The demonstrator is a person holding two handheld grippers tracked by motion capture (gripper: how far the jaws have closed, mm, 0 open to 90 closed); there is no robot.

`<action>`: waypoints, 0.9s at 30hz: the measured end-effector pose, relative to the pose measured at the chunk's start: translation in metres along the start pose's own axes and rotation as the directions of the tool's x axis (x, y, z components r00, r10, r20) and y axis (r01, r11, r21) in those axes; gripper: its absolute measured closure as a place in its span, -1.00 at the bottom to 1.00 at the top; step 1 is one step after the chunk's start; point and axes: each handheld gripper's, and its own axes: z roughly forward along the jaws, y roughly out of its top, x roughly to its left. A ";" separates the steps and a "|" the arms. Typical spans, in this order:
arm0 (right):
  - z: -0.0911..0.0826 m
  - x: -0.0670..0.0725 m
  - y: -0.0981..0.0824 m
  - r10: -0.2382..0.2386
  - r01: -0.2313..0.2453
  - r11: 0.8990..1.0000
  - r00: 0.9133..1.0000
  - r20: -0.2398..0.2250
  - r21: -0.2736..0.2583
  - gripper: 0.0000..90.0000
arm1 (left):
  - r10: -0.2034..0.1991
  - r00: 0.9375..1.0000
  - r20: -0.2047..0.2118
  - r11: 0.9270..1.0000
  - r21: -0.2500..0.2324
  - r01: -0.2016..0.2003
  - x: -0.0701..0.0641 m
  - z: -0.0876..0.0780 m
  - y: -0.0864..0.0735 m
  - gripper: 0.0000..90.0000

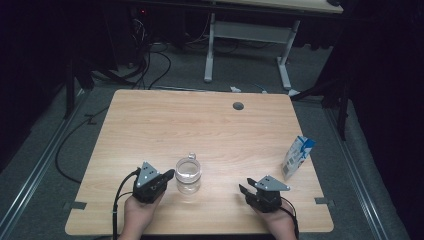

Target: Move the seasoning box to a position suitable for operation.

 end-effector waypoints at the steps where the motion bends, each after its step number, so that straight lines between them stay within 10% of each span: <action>1: 0.000 0.000 0.000 0.000 0.000 1.000 1.000 0.000 0.000 0.30 | 0.000 1.000 0.000 1.000 0.000 0.000 0.000 0.000 0.000 1.00; 27: -0.001 -0.002 0.001 0.002 -0.002 1.000 1.000 0.002 -0.007 0.41 | 0.008 1.000 -0.020 1.000 -0.016 -0.009 -0.011 0.006 0.003 1.00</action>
